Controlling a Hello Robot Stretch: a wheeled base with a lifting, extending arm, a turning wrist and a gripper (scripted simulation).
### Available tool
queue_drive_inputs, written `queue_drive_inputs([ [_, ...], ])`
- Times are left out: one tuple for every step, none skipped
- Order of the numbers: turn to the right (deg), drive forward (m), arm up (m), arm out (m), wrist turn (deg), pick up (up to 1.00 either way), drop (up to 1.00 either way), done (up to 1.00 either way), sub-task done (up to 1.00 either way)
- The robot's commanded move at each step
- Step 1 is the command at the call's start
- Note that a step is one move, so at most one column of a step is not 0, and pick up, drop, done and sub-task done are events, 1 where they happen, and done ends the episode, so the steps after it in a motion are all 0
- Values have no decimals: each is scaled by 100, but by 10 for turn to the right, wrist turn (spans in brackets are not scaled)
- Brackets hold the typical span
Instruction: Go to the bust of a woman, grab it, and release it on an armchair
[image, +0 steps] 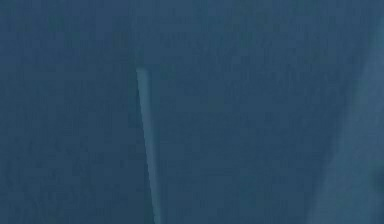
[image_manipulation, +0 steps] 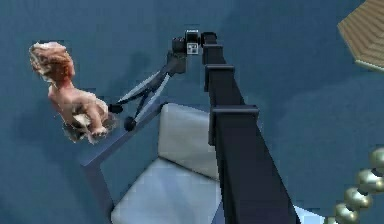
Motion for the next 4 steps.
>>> queue_drive_inputs([
  [0,0,0,0,450,0,0,0,0],
  [0,0,0,0,450,0,0,0,0],
  [0,0,0,0,360,0,0,0,0],
  [0,0,-48,0,0,0,0,0,0],
])
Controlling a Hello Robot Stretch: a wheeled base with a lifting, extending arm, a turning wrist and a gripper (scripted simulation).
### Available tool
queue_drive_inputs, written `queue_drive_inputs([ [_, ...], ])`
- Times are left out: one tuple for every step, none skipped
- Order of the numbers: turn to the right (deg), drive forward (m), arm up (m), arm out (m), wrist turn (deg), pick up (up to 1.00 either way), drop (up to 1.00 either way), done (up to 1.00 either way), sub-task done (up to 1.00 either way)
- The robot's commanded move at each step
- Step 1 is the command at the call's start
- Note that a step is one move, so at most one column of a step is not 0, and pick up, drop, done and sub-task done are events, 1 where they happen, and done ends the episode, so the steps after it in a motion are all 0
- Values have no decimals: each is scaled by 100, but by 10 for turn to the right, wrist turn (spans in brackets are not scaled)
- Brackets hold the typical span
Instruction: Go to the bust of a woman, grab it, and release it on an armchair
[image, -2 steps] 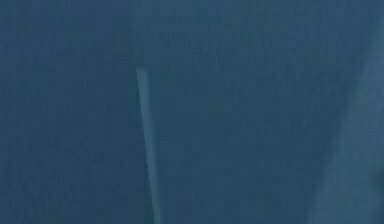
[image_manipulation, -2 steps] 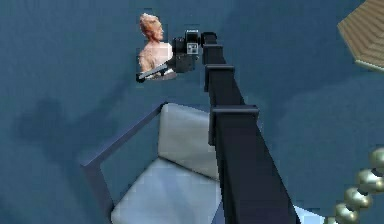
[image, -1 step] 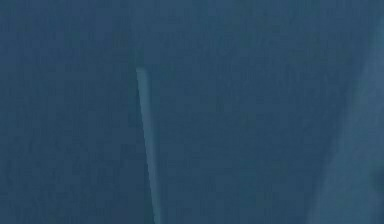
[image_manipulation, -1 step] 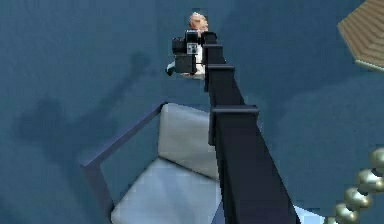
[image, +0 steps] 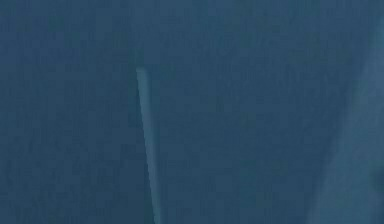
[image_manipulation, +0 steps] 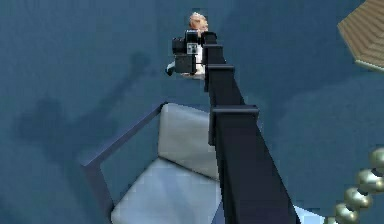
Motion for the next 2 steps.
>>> queue_drive_inputs([
  [0,0,-50,0,0,0,0,0,0],
  [0,0,0,0,0,0,100,0,0],
])
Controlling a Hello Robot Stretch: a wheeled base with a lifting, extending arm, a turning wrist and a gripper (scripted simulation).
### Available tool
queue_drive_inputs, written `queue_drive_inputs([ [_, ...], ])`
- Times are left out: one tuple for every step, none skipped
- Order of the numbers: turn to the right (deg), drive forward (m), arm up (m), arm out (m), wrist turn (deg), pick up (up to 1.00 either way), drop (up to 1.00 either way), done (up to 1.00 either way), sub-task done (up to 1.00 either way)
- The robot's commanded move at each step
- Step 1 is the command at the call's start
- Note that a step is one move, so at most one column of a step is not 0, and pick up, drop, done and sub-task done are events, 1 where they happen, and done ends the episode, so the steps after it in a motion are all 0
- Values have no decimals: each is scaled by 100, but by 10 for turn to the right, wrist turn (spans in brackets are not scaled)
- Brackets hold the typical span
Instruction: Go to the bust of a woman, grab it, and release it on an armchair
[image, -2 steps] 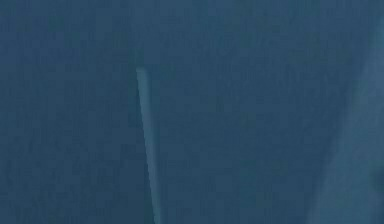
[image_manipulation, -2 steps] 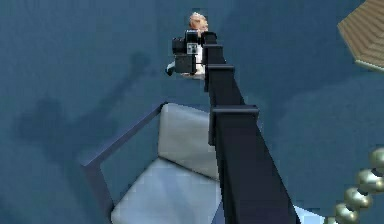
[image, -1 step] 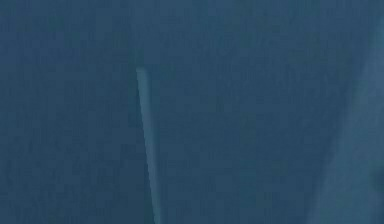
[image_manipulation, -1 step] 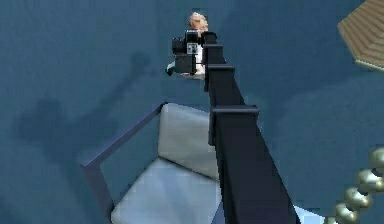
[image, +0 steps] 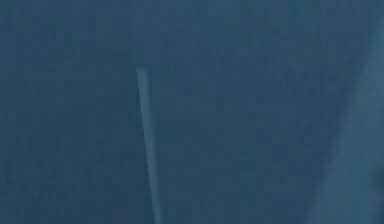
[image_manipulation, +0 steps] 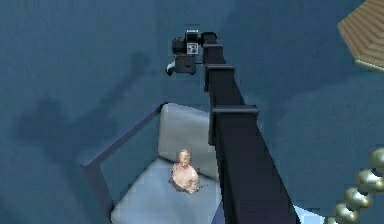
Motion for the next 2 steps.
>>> queue_drive_inputs([
  [0,0,0,-10,0,0,0,0,0],
  [0,0,0,0,0,0,0,100,0],
])
